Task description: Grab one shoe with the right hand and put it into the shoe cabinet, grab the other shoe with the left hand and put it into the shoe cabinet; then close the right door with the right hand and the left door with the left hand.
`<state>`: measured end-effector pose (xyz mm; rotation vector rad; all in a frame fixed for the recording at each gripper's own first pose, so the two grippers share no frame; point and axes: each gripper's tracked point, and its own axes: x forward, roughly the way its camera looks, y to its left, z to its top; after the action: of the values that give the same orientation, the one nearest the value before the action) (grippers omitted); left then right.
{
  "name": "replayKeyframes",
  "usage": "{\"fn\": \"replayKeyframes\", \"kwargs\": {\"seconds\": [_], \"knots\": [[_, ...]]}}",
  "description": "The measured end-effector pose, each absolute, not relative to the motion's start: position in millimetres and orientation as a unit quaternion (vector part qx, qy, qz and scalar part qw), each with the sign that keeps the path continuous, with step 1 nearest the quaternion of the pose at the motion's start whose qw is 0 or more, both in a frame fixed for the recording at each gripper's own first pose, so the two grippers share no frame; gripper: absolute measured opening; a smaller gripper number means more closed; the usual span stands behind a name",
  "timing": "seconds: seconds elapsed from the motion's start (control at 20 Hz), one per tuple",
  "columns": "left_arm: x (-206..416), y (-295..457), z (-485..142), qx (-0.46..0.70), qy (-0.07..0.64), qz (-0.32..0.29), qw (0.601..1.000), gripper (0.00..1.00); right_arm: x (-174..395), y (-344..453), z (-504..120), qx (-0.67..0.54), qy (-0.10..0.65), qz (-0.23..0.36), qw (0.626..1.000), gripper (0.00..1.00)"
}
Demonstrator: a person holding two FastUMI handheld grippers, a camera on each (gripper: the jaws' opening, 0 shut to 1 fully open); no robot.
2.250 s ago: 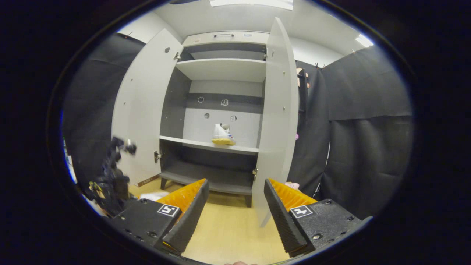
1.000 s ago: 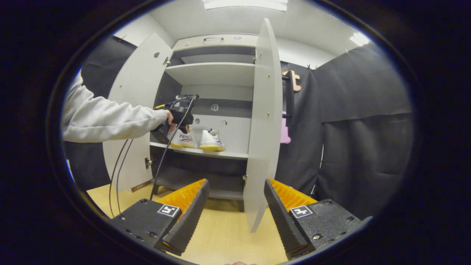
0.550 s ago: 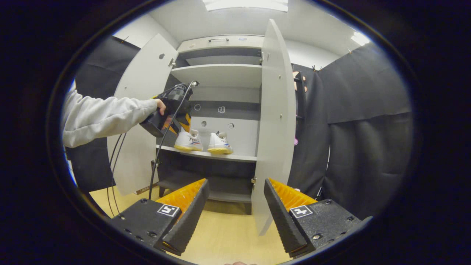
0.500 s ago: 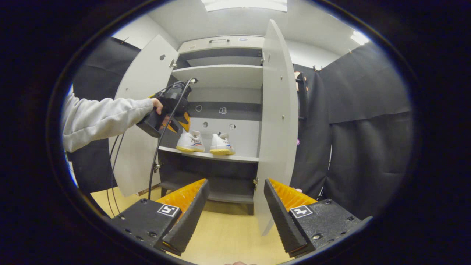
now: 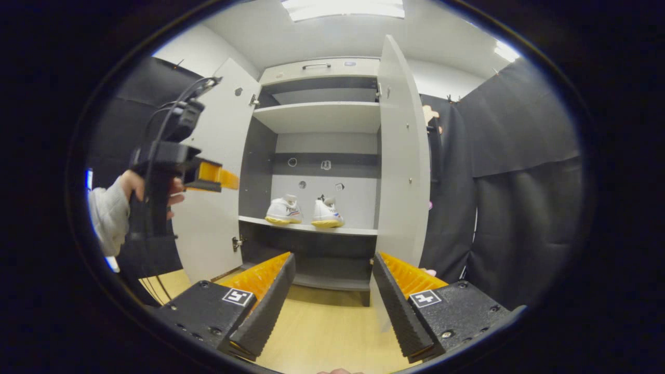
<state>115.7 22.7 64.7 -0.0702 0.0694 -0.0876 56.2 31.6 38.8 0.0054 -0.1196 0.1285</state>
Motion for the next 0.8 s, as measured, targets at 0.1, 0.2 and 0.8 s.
{"fn": "replayKeyframes", "kwargs": {"seconds": [0.1,0.2,0.8], "knots": [[80,25,48,-0.033,0.021,-0.041,0.998,0.61,47,31,37,0.002,-0.056,0.064,0.996,0.94],[48,24,31,-0.027,0.022,-0.042,0.999,0.77,38,28,35,-0.003,-0.053,0.057,0.997,0.94],[-28,18,11,0.0,-0.013,-0.028,1.0,0.86,16,-48,54,0.0,-0.056,-0.026,0.998,1.0]]}}
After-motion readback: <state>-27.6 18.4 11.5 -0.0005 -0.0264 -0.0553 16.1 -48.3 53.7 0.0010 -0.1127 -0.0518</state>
